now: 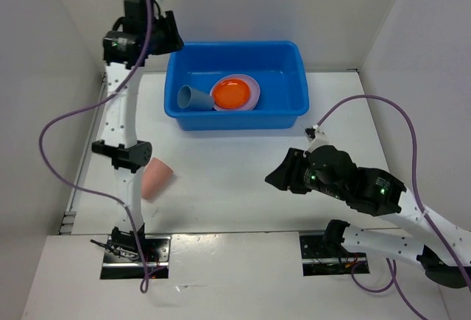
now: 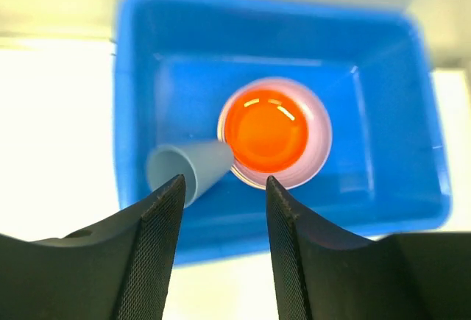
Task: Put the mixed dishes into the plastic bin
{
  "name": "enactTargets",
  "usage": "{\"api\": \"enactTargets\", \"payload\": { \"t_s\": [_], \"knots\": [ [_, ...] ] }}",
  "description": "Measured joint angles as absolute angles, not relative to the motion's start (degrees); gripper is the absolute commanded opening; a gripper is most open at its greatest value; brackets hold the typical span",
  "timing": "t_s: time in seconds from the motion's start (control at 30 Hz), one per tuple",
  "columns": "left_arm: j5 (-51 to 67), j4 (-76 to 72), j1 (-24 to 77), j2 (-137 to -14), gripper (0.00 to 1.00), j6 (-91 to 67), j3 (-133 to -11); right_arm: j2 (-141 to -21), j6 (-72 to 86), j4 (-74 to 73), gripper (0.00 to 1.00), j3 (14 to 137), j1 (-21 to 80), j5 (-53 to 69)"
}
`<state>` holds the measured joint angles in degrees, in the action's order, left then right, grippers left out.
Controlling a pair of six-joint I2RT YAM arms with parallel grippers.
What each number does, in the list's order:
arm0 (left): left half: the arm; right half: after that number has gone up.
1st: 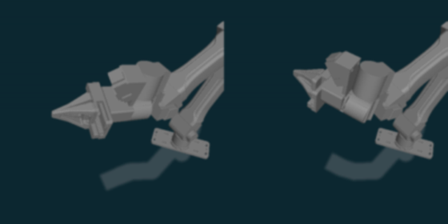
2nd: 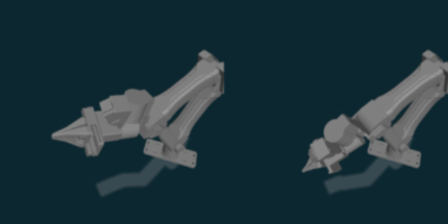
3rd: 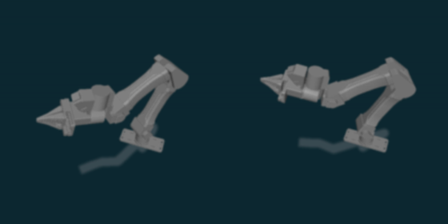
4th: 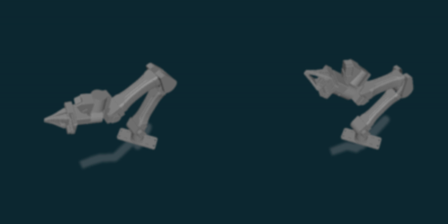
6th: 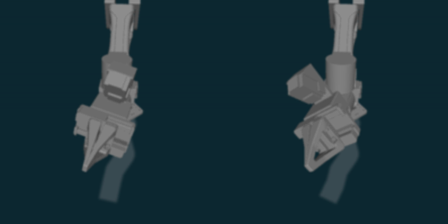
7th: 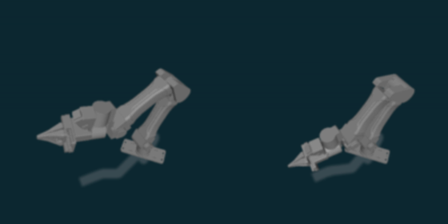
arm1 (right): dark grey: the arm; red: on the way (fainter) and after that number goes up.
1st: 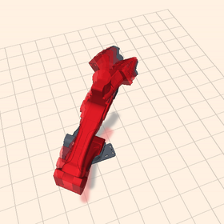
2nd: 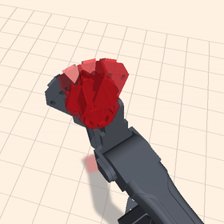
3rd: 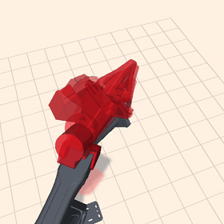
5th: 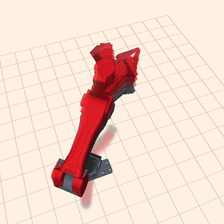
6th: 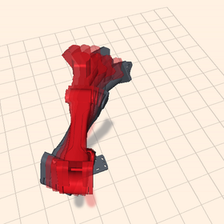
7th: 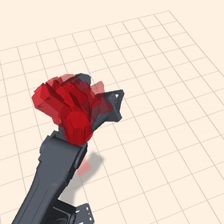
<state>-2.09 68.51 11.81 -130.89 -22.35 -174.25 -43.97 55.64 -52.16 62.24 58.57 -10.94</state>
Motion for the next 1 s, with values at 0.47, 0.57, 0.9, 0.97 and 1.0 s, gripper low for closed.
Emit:
{"api": "enactTargets", "payload": {
  "t_s": [0.47, 0.57, 0.9, 0.97, 1.0],
  "knots": [
    [-6.39, 64.4, 11.99, -91.09, 0.67, -19.16, -123.72, -49.06, 52.34, -46.17, 0.54, 58.85, 57.93, -7.57],
    [-5.28, 59.99, 11.51, -82.21, 0.67, -18.28, -104.01, -49.65, 51.46, -45.28, 0.54, 57.76, 57.74, -6.63],
    [0.58, 56.9, 11.84, -77.17, 0.63, -17.67, -77.45, -52.64, 49.17, -41.54, 0.55, 57.01, 56.66, -4.56],
    [0.47, 56.88, 12.86, -79.0, 0.66, -17.39, -75.29, -52.71, 48.9, -40.91, 0.55, 56.38, 56.55, -4.03],
    [0.34, 56.93, 13.13, -79.57, 0.66, -16.91, -74.46, -52.86, 48.6, -40.34, 0.55, 55.92, 56.49, -3.81]
  ]
}}
